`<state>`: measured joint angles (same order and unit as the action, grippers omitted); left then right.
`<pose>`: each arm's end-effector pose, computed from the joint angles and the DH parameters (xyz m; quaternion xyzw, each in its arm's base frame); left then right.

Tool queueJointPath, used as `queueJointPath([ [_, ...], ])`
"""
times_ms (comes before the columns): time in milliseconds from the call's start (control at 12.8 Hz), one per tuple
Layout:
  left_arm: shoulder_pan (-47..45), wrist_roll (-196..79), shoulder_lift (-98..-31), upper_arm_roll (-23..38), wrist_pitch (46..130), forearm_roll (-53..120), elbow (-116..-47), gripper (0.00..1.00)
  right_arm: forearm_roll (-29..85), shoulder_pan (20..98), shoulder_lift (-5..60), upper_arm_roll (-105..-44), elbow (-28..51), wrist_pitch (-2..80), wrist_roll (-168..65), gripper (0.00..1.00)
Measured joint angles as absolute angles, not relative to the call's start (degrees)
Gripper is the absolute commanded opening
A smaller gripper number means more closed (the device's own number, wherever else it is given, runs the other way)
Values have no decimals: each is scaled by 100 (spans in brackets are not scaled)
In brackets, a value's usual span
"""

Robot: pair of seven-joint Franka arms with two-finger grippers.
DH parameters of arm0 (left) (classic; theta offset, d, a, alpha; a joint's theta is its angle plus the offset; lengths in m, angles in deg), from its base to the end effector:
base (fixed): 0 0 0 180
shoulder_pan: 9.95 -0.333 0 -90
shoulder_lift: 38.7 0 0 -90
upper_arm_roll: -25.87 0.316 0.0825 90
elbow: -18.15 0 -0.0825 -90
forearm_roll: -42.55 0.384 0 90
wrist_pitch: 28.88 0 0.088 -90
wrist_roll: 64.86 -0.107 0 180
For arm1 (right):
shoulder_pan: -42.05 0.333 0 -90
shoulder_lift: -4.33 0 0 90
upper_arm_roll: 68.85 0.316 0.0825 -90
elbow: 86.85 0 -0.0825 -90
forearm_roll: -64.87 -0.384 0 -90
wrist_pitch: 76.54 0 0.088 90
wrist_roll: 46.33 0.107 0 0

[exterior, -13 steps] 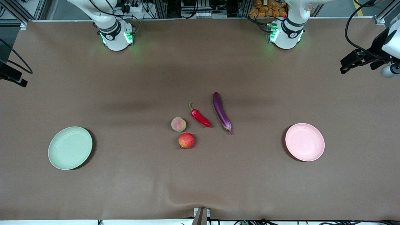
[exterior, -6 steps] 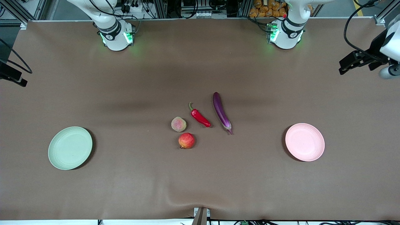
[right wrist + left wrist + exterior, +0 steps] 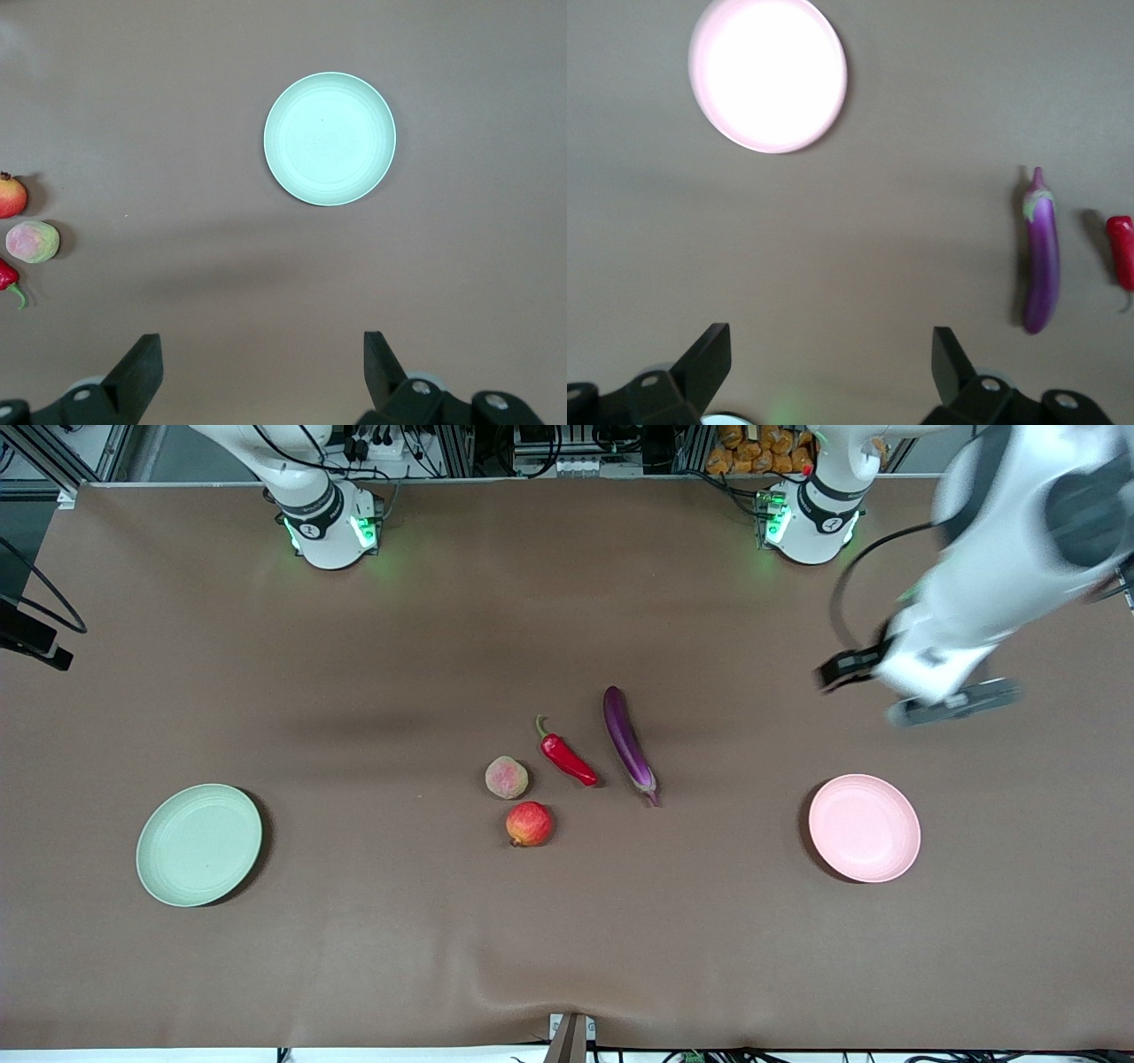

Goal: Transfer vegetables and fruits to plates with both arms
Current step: 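Reach the left gripper down and grasp the purple eggplant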

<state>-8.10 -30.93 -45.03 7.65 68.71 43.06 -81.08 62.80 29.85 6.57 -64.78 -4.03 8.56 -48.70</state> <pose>0.5477 -0.1920 0.4993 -0.9905 -0.1193 0.0653 0.0188 0.5531 -0.0758 0.6540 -0.9986 0.0487 -0.0022 0.0193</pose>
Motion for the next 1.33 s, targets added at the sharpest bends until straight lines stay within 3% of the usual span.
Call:
queueJointPath([
  [157, -527, -2137, -5052, 491, 7416, 4327, -8198, 100, 6280, 2983, 656, -6483, -402, 851, -4870, 100],
  [549, 590, -449, -6412, 453, 8924, 4656, -8188, 100, 6280, 2975, 656, -6491, -400, 841, -4870, 100],
  [1098, 1034, 790, -7389, 454, 10025, 5230, -8142, 99, 6278, 2955, 656, -6499, -399, 836, -4870, 100],
  [1333, 1056, 937, -7676, 459, 10260, 5261, -8124, 78, 6278, 2952, 656, -6501, -399, 834, -4869, 100],
])
